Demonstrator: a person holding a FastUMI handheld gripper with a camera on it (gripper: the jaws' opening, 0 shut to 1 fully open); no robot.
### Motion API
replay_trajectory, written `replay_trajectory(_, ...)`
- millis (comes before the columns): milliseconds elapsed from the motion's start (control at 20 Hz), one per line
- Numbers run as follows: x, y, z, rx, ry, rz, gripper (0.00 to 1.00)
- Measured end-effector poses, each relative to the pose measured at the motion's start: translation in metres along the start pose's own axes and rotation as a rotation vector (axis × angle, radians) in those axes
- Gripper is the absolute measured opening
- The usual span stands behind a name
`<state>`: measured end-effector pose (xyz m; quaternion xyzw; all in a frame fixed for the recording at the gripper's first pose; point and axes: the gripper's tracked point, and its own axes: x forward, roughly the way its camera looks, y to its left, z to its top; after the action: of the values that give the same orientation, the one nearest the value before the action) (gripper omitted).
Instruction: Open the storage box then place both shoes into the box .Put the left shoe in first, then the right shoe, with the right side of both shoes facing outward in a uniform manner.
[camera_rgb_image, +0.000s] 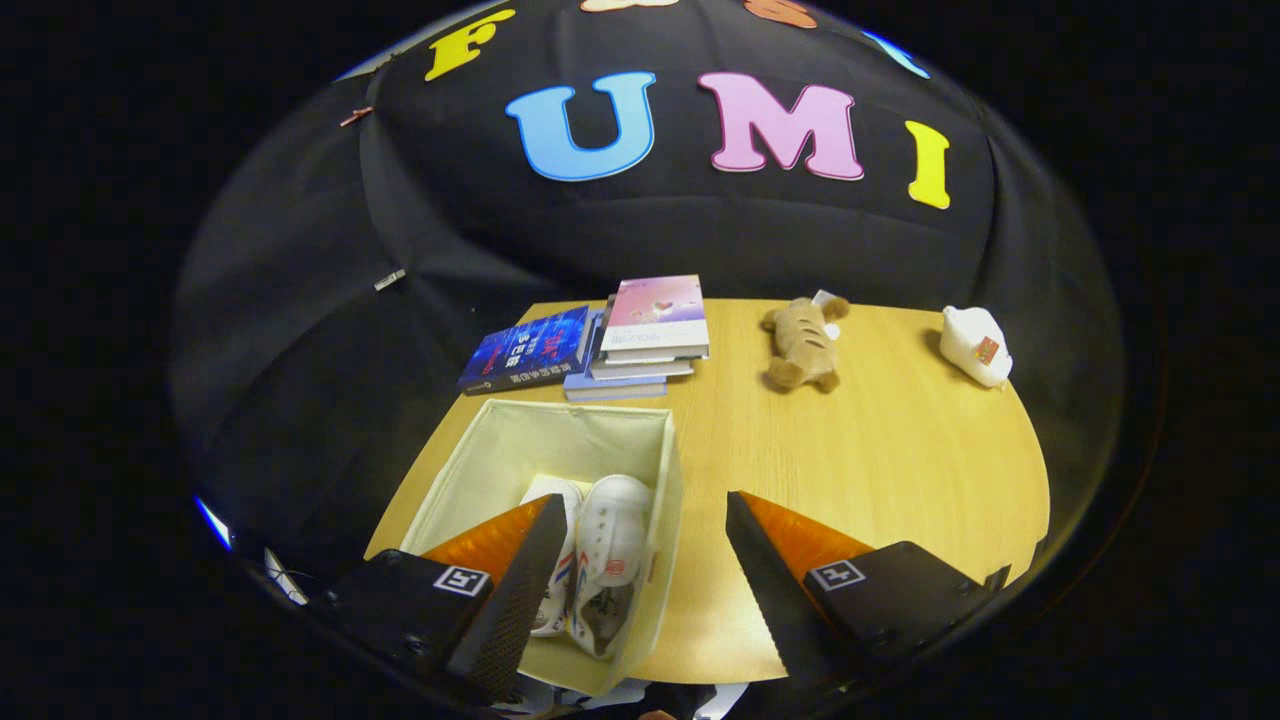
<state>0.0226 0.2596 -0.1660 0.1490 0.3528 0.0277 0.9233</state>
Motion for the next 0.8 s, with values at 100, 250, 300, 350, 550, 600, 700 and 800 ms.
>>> replay_trajectory(100, -0.018, -0.029, 0.013, -0.011, -0.065, -0.027, 1.0)
replay_trajectory(250, -0.044, -0.077, 0.034, -0.007, -0.154, -0.074, 0.99)
replay_trajectory(300, -0.052, -0.093, 0.04, -0.007, -0.177, -0.087, 0.99)
replay_trajectory(350, -0.06, -0.109, 0.048, -0.009, -0.202, -0.104, 0.99)
replay_trajectory(550, -0.091, -0.161, 0.078, -0.039, -0.293, -0.135, 0.99)
replay_trajectory(600, -0.099, -0.17, 0.086, -0.042, -0.315, -0.13, 0.99)
replay_trajectory(700, -0.114, -0.185, 0.1, -0.061, -0.362, -0.112, 0.99)
replay_trajectory(800, -0.126, -0.201, 0.114, -0.109, -0.408, -0.115, 0.99)
